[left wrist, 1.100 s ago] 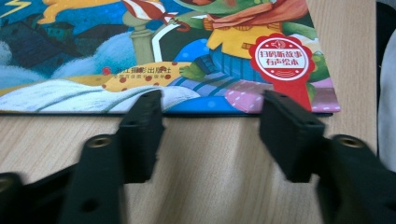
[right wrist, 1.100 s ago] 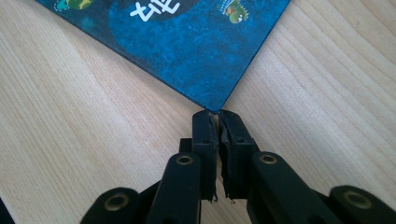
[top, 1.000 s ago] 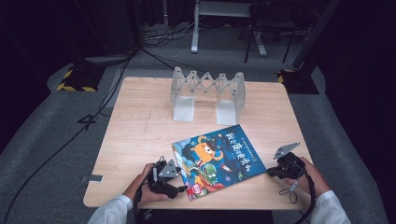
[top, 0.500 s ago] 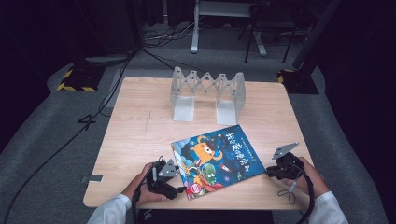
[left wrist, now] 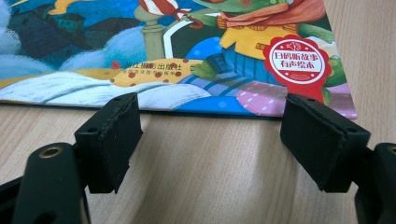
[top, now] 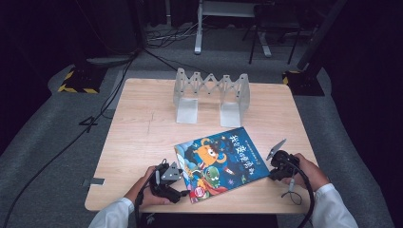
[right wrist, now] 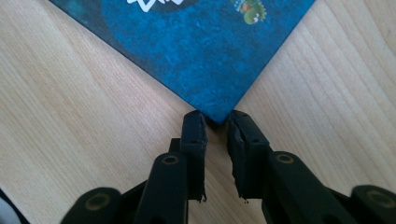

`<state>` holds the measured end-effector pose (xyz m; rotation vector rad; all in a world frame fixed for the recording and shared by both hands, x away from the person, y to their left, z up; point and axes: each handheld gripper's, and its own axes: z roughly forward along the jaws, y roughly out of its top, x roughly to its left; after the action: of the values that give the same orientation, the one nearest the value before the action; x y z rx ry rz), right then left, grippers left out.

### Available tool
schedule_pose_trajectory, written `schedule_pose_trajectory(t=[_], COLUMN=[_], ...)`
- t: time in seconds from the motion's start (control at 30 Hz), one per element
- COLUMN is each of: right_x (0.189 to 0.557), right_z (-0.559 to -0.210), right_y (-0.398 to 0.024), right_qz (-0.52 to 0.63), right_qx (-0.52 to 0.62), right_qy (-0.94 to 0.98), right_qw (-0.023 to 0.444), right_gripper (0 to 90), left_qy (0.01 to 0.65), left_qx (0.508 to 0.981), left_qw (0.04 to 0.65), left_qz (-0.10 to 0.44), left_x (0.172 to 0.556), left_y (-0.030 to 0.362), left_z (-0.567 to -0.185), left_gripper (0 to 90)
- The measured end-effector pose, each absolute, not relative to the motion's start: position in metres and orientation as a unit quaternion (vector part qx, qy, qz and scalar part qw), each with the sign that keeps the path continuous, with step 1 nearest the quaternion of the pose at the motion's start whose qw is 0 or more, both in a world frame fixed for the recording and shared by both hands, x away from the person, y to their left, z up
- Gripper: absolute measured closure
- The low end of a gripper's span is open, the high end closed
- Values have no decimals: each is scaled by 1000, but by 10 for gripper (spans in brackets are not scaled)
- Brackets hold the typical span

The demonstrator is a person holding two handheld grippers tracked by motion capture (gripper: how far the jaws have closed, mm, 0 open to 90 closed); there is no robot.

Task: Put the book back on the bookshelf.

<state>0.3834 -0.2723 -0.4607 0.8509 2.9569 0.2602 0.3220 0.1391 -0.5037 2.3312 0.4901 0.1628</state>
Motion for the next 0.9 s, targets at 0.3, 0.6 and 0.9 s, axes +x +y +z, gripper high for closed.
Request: schedule_pose_trajectory(t=[0.3, 0.6, 0.9], right_x=[375, 371, 368], right_z=[-462, -467, -460], right_y=[-279, -298, -304], right_qz=[122, 219, 256], right_qx=[268, 292, 300], right_qy=[954, 931, 919], right_qw=[53, 28, 29], right_gripper=[749, 757, 757], left_qy=[190, 198, 195], left_qx=[908, 903, 901], left_qw=[369, 378, 387], left_qz=[62, 39, 38], left_x=[322, 326, 325], left_y=[139, 146, 152], left_z=[-504, -504, -504], left_gripper=[202, 151, 116])
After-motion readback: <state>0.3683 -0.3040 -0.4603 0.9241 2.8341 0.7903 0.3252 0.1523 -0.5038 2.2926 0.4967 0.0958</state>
